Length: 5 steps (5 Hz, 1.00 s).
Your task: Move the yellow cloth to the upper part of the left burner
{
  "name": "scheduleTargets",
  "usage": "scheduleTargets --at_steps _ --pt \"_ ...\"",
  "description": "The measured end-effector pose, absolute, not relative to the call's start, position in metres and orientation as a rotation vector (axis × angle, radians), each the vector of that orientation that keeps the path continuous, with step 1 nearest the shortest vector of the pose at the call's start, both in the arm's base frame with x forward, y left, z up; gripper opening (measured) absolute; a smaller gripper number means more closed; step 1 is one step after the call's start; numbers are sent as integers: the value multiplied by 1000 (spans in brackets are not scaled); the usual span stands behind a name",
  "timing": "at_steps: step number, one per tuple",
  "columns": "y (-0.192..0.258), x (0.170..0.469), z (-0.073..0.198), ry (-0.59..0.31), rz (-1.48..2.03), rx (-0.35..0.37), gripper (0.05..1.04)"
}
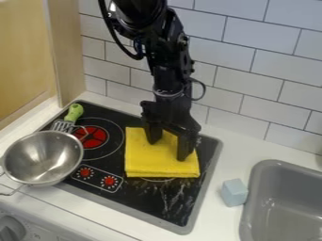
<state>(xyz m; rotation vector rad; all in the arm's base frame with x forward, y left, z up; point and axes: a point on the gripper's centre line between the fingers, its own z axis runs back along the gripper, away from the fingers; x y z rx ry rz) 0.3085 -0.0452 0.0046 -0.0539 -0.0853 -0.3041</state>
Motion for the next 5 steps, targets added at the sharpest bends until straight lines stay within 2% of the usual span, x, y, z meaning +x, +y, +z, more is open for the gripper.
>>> scheduleTargets --at_steps 5 --pt "-7 313 0 -81 -244 -33 999"
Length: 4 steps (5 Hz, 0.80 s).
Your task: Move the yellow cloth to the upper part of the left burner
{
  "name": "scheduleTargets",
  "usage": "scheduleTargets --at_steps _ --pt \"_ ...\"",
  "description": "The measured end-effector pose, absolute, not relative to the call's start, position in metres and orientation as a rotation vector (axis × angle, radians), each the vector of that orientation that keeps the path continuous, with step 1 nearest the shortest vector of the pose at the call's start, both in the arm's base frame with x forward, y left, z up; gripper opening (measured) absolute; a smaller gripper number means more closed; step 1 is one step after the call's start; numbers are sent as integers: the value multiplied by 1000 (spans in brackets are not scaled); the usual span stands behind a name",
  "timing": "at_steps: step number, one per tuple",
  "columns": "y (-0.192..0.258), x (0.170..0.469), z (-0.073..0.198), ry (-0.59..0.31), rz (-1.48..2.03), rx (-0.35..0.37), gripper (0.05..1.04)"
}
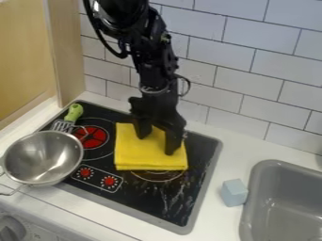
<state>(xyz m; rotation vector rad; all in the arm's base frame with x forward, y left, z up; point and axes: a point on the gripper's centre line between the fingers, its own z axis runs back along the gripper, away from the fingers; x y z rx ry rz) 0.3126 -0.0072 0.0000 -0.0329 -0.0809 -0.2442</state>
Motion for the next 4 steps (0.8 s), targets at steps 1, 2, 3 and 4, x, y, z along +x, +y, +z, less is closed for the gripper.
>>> scheduleTargets --at_steps 1,2,3,4 --pt "4 321 -1 -77 -211 -33 999" --pt "28 331 -1 -76 -147 -33 999" --pt "50 338 -1 -72 -106 -33 999" --pt "73 343 -1 -72 -63 -33 999"
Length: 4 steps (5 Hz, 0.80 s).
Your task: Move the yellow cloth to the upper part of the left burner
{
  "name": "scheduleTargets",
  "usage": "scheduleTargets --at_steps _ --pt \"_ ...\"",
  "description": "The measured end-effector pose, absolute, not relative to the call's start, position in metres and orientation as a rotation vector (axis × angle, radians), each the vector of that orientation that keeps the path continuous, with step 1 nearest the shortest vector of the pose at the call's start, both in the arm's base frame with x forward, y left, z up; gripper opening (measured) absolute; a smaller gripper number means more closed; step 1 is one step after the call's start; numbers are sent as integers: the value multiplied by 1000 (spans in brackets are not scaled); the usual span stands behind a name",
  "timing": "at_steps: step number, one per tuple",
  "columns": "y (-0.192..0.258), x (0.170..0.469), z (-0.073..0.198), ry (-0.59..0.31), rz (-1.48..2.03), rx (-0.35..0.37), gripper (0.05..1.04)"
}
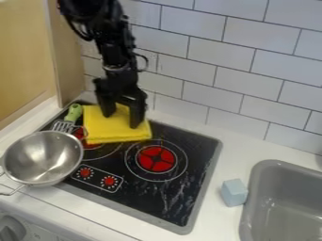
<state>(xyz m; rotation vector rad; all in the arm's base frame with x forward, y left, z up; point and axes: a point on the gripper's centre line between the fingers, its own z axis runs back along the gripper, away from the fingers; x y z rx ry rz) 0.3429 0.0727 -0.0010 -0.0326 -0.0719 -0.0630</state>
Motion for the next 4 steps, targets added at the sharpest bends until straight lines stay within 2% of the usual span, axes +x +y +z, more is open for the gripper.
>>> scheduleTargets --at_steps 2,4 --pt "92 345 1 -65 -35 -43 999" --pt "93 345 1 -70 -30 -48 999"
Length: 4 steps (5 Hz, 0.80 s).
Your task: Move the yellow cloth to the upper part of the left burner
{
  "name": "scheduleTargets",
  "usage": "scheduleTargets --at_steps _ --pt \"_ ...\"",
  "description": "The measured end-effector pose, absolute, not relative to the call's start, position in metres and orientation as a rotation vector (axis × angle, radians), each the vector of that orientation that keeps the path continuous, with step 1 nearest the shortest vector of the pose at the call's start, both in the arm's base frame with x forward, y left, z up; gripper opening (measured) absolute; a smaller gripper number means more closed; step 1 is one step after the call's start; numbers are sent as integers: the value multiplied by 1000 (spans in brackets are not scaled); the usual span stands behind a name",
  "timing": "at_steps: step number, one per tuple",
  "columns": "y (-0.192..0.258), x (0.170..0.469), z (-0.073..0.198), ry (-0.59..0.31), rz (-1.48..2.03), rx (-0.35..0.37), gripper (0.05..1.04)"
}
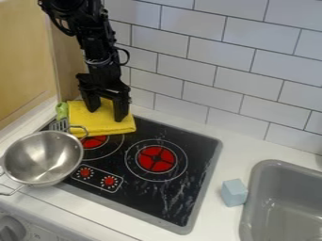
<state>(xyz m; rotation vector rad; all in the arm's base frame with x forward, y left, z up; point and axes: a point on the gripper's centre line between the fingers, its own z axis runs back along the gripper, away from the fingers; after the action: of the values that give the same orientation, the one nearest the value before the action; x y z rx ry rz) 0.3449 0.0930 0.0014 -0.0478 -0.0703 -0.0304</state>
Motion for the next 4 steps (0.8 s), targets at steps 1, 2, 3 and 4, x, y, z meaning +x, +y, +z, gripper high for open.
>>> scheduleTargets --at_steps 1,2,3,4 --pt "91 339 5 -77 -25 -45 999" --pt "88 333 8 -69 -22 -47 999" --pt "88 331 27 -98 -10 -32 999" --pt "87 328 54 -154 -8 -17 999"
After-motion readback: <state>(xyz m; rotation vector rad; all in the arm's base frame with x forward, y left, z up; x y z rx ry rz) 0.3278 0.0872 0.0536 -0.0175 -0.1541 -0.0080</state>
